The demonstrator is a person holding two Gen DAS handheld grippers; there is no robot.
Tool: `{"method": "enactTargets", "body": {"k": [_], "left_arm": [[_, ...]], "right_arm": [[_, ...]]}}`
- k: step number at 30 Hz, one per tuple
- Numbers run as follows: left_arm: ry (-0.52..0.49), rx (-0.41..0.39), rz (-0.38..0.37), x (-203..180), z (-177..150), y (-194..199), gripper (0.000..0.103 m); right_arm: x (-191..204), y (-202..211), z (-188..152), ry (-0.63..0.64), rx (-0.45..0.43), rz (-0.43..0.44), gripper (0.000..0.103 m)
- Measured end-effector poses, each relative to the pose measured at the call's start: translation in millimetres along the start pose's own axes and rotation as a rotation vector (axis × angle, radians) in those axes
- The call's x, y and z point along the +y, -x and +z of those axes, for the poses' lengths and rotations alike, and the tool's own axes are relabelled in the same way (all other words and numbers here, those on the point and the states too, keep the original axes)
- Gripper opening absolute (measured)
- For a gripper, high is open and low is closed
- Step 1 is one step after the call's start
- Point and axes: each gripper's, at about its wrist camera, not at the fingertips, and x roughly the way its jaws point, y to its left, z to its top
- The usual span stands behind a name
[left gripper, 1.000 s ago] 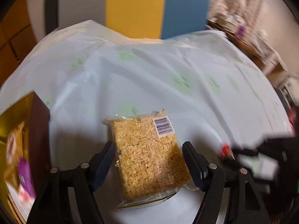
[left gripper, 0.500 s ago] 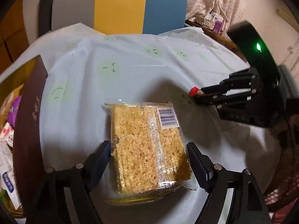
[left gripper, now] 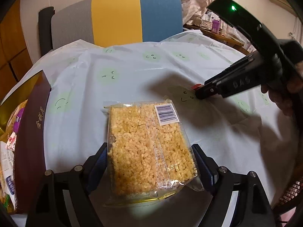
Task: Organize snacks
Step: 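Lift the rice-cracker pack with the left tool and carry it toward the gold tin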
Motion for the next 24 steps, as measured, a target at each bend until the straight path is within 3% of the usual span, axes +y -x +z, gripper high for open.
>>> {"method": "enactTargets", "body": {"k": [5,11,24], "left_arm": [[0.000,-0.015,-0.005,0,-6,3,0.084],[0.002,-0.026,-0.007,1,-8,3,0.084],[0.002,-0.033,-0.005,2,-8,4,0.084]], "right_arm": [[-10,11,5,-0.052,-0.038,0.096,0.036],[-30,24,10,-0.161,-0.089,0.094,0.040],[-17,4,7,-0.078,0.003,0.076,0.040]]}}
